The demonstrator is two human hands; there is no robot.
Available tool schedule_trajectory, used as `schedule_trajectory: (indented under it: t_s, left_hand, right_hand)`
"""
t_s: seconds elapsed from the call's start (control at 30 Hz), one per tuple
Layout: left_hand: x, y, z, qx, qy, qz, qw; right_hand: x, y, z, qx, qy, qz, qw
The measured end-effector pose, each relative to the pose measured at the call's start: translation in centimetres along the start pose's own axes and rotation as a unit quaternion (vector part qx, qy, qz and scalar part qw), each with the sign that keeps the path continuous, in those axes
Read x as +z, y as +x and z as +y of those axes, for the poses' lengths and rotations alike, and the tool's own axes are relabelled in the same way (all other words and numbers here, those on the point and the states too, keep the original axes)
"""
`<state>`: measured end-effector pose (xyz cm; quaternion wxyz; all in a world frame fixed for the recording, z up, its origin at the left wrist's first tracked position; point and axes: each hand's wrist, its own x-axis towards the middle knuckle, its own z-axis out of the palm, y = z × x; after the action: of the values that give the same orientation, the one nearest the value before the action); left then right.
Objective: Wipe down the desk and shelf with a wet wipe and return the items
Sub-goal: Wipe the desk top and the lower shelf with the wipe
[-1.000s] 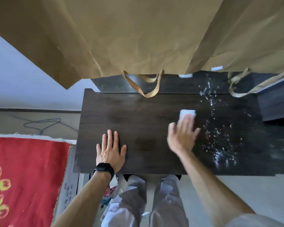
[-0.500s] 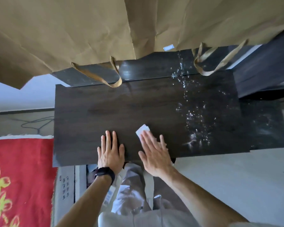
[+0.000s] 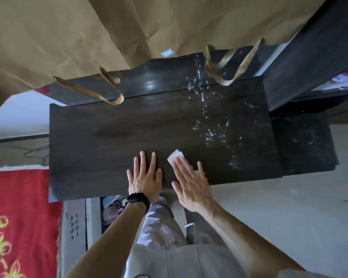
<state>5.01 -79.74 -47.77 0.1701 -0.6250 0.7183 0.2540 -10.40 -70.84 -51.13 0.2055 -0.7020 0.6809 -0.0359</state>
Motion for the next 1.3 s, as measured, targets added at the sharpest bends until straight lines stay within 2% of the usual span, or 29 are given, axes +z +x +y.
schedule_trajectory:
  t_s: [0.03, 0.07, 0.13, 0.2, 0.27, 0.3, 0.33, 0.4, 0.47, 0.5, 0.53, 0.6, 0.67, 0.73, 0.77, 0.8, 0.87, 0.9, 0.93, 0.97, 1.0, 1.1, 1.17, 1.23, 1.3]
  left_hand:
    - [0.0, 0.0, 0.1, -0.008, 0.001, -0.004, 1.000]
    - [0.0, -0.1, 0.2, -0.010, 0.006, -0.007, 1.000]
    - [-0.2, 0.0, 0.0, -0.005, 0.024, -0.010, 1.000]
    - [-0.4, 0.1, -0.2, -0.002, 0.037, -0.015, 0.999]
    - [-0.6, 0.1, -0.1, -0.005, 0.037, -0.022, 0.999]
    - [-0.7, 0.1, 0.0, -0.007, 0.034, -0.023, 0.999]
    - [-0.6, 0.0, 0.2, -0.009, 0.032, -0.019, 0.999]
    - [-0.5, -0.1, 0.5, -0.014, 0.030, -0.008, 0.999]
    - [-0.4, -0.2, 0.6, -0.020, 0.025, -0.010, 0.999]
    - [-0.5, -0.2, 0.6, -0.022, 0.023, -0.011, 0.999]
    - [-0.5, -0.2, 0.6, -0.022, 0.022, -0.011, 0.999]
    - [-0.7, -0.2, 0.7, -0.023, 0.022, -0.013, 0.999]
    - [-0.8, -0.2, 0.7, -0.027, 0.021, -0.018, 0.999]
    - [-0.9, -0.1, 0.7, -0.030, 0.009, -0.030, 0.999]
    - [-0.8, -0.1, 0.7, -0.032, 0.003, -0.032, 0.999]
    - [-0.7, -0.1, 0.6, -0.033, 0.000, -0.030, 0.999]
    - [-0.7, -0.1, 0.5, -0.033, -0.003, -0.022, 0.999]
    - [-0.6, -0.1, 0.4, -0.033, -0.007, -0.021, 0.999]
    - [-0.6, -0.1, 0.3, -0.034, -0.009, -0.018, 0.999]
    - [-0.5, -0.1, 0.3, -0.034, -0.010, -0.015, 0.999]
    - [-0.4, -0.1, 0.3, -0.032, -0.011, -0.014, 0.999]
    - [-0.2, -0.2, 0.4, -0.032, -0.018, -0.008, 0.999]
    - [-0.2, -0.2, 0.3, -0.032, -0.022, -0.007, 0.999]
    - [-0.2, -0.2, 0.3, -0.031, -0.021, -0.007, 0.999]
    - [-0.3, -0.2, 0.3, -0.030, -0.019, -0.009, 0.999]
  right_hand:
    - [-0.5, -0.3, 1.4, -0.009, -0.007, 0.000, 1.000]
    - [-1.0, -0.6, 3.6, 0.020, -0.012, 0.009, 1.000]
    - [-2.1, -1.8, 8.7, 0.130, -0.031, 0.030, 0.991]
    - [-3.6, -2.9, 13.1, 0.252, -0.020, 0.042, 0.967]
    - [-4.1, -2.8, 13.5, 0.328, 0.011, 0.068, 0.942]
    - [-3.9, -2.2, 12.1, 0.333, 0.013, 0.082, 0.939]
    - [-3.4, -1.7, 10.0, 0.302, 0.012, 0.086, 0.949]
    - [-1.6, -0.9, 5.1, 0.138, 0.006, 0.055, 0.989]
    - [-0.8, -0.5, 3.4, -0.019, -0.018, 0.012, 1.000]
    - [-1.3, 0.0, 4.4, -0.046, -0.025, 0.008, 0.999]
    - [-1.7, 0.3, 6.2, -0.032, -0.031, 0.018, 0.999]
    - [-3.1, 0.7, 10.6, 0.087, -0.048, 0.038, 0.994]
    - [-4.6, 1.3, 13.8, 0.246, -0.024, 0.070, 0.966]
    - [-5.1, 2.5, 12.6, 0.332, 0.010, 0.101, 0.938]
    - [-4.6, 3.0, 10.6, 0.317, 0.009, 0.104, 0.943]
    - [-3.8, 3.2, 8.3, 0.259, 0.004, 0.090, 0.962]
    - [-2.0, 3.0, 4.2, 0.061, -0.016, 0.029, 0.998]
    - [-1.7, 3.0, 3.6, -0.016, -0.031, 0.003, 0.999]
    - [-1.9, 3.4, 4.3, -0.050, -0.042, -0.008, 0.998]
    - [-2.2, 3.9, 5.9, -0.036, -0.047, 0.002, 0.998]
    - [-2.8, 4.2, 7.9, 0.018, -0.047, 0.021, 0.998]
    - [-5.0, 4.6, 13.5, 0.223, -0.026, 0.064, 0.972]
    - [-5.4, 5.0, 13.2, 0.282, 0.002, 0.080, 0.956]
    - [-4.5, 5.2, 9.2, 0.232, -0.003, 0.084, 0.969]
    - [-2.6, 4.8, 4.3, 0.081, -0.013, 0.039, 0.996]
